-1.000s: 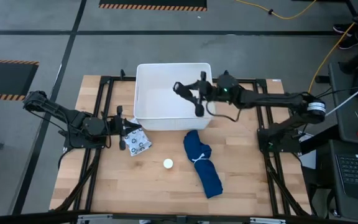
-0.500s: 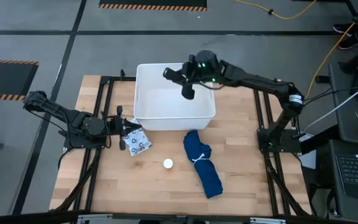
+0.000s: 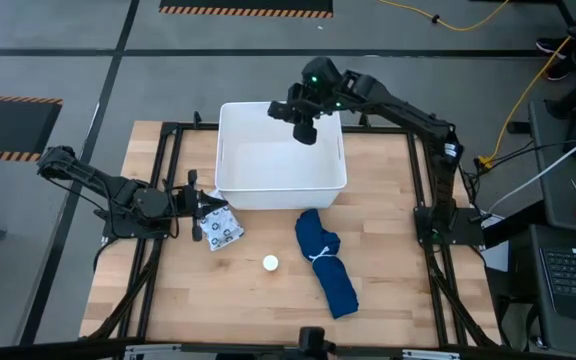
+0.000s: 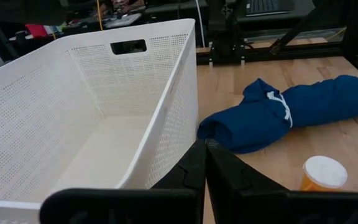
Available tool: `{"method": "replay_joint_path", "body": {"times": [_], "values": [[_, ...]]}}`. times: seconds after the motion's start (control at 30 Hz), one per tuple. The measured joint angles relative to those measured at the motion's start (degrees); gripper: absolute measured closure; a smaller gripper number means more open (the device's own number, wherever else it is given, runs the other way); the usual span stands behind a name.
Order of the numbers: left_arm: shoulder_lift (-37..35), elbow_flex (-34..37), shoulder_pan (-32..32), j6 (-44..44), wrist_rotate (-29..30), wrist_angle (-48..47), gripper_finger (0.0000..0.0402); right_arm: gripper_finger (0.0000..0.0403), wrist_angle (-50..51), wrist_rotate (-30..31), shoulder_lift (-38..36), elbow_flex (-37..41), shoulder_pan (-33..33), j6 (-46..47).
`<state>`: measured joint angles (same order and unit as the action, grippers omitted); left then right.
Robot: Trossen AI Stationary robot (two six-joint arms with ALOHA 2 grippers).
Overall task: Pick & place medical supplies in basket/bin
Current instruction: Put the black bandage into the white bin
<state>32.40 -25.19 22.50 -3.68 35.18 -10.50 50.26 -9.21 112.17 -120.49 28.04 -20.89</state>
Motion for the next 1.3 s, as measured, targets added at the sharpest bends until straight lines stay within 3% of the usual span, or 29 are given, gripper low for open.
{"method": "replay_joint_path", "body": {"times": [0.27,1.07,1.3], "values": [[0.0,0.0,0.0,0.0,0.0,0.0,0.0396,0.0231,1.1,-3.9,2.5,-0.7,0.1,-2.4],[0.0,0.0,0.0,0.1,4.0,0.0,0.0395,0.0231,-5.4,-5.7,17.3,-0.7,1.0,-5.3],[0.0,0.0,0.0,6.4,4.1,0.0,0.0398,0.0231,-5.8,-5.5,20.6,-0.7,1.1,-5.3]]}}
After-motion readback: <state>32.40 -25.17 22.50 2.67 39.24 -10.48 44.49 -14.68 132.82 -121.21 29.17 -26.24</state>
